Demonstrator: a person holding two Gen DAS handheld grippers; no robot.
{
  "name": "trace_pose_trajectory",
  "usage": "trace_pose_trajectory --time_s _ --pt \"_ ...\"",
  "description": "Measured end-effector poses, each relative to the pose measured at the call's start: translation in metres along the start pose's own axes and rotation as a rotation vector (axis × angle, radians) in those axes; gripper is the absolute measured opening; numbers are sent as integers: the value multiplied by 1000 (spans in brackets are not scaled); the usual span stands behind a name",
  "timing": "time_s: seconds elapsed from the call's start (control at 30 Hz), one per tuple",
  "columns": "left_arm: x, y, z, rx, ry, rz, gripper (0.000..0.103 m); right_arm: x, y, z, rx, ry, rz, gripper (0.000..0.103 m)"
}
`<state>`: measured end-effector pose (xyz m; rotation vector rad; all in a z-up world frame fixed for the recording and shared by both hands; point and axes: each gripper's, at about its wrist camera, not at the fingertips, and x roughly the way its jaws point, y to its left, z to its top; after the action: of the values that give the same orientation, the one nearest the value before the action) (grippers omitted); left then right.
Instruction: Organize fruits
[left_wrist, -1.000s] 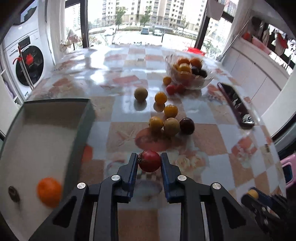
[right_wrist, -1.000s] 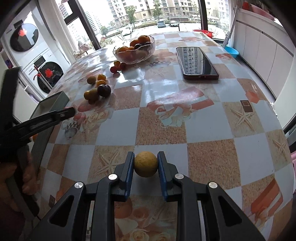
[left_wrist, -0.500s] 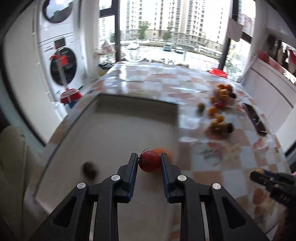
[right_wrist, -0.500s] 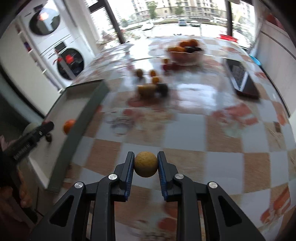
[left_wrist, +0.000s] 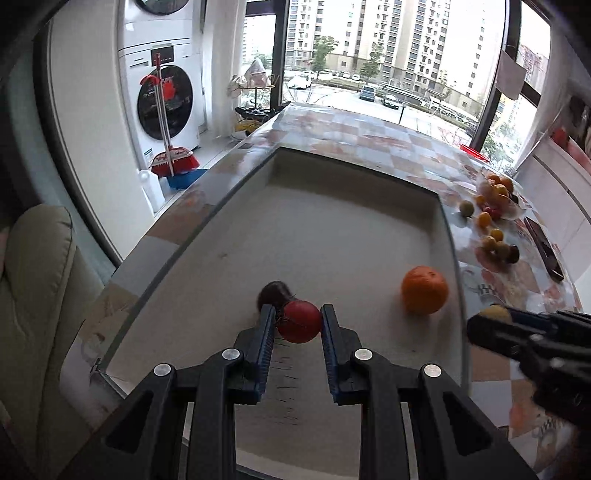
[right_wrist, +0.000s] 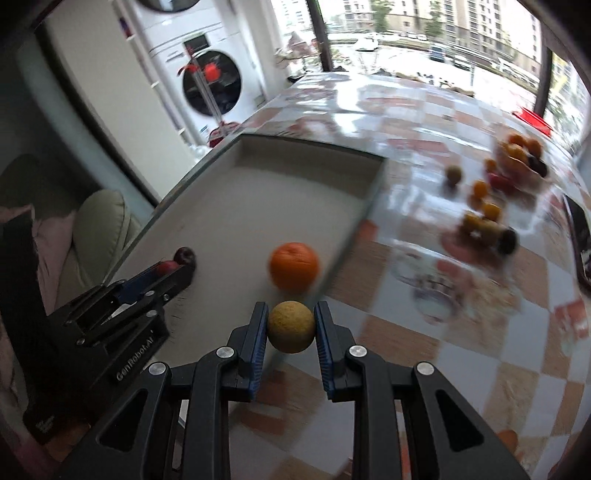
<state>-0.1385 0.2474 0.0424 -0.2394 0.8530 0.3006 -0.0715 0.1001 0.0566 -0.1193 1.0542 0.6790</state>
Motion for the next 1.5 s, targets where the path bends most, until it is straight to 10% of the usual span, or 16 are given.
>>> trace_pose_trajectory --time_s 0.43,0.5,0.53,0.6,0.87,1.17,1.5 --pt "22 16 1 -47 34 25 27 32 37 20 -148 28 -30 29" --pt "23 14 1 -34 37 37 31 26 36 21 -142 16 -19 51" --pt "23 13 1 -30 40 35 56 21 35 21 -136 -3 -21 78" --pt "20 12 -1 -46 32 52 98 5 30 21 -123 -58 -27 92" --pt "-9 -9 6 -9 -29 35 99 -31 -47 -6 26 -129 -209 97" --pt "-32 -144 -10 356 -67 -154 100 -47 -198 -86 351 -13 -500 100" --pt "35 -195 -20 442 15 -2 100 -67 -237 -116 396 -125 -508 103"
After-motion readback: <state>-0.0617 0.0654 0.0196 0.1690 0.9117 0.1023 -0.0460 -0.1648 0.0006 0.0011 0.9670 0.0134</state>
